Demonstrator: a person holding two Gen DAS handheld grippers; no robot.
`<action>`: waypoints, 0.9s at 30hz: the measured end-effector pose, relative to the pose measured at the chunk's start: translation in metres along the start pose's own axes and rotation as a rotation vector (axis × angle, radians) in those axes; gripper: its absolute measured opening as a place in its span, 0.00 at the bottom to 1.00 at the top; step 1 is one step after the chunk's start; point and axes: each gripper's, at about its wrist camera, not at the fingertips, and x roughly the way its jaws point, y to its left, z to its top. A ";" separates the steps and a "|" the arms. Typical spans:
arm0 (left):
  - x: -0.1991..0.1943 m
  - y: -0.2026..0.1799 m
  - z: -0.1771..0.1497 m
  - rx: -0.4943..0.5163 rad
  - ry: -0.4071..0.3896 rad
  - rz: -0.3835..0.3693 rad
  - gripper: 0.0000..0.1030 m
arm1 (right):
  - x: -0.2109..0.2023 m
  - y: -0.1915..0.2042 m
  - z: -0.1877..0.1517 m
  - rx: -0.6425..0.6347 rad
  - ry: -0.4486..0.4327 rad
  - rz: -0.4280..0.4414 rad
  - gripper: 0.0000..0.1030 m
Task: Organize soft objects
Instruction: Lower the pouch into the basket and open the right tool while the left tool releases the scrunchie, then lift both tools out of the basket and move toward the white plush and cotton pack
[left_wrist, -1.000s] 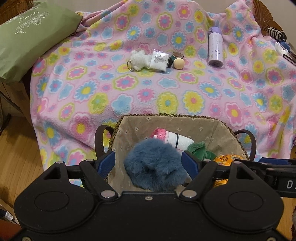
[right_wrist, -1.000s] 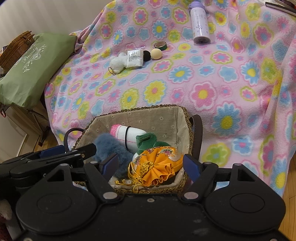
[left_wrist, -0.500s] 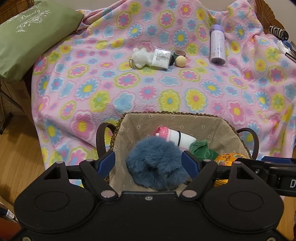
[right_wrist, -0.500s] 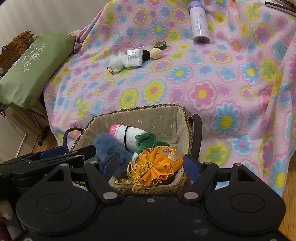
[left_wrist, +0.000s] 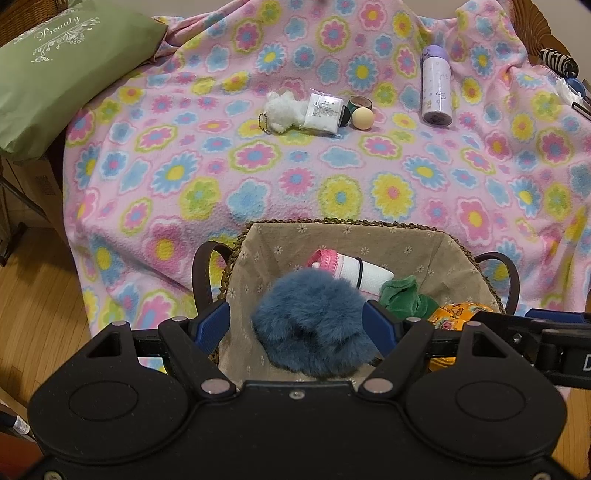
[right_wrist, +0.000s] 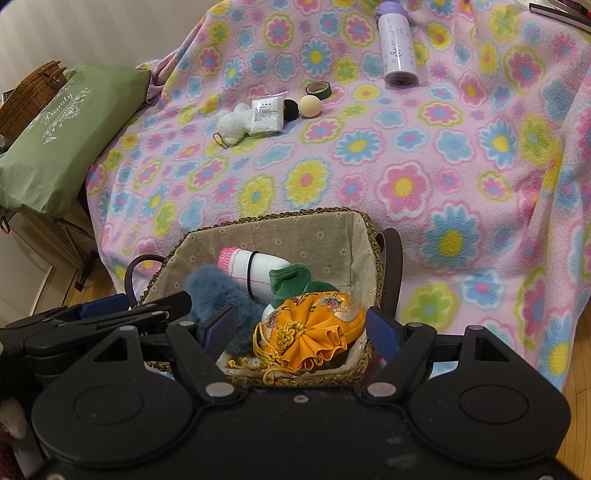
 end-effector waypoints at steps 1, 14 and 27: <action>0.000 0.000 0.000 0.000 0.001 0.000 0.72 | 0.000 -0.001 0.000 0.001 0.000 0.000 0.75; 0.001 0.000 0.000 0.000 0.005 0.002 0.72 | 0.000 -0.001 0.000 0.001 0.001 0.000 0.75; 0.002 0.002 0.001 0.009 -0.001 0.013 0.72 | 0.005 -0.003 -0.001 -0.016 0.009 -0.005 0.76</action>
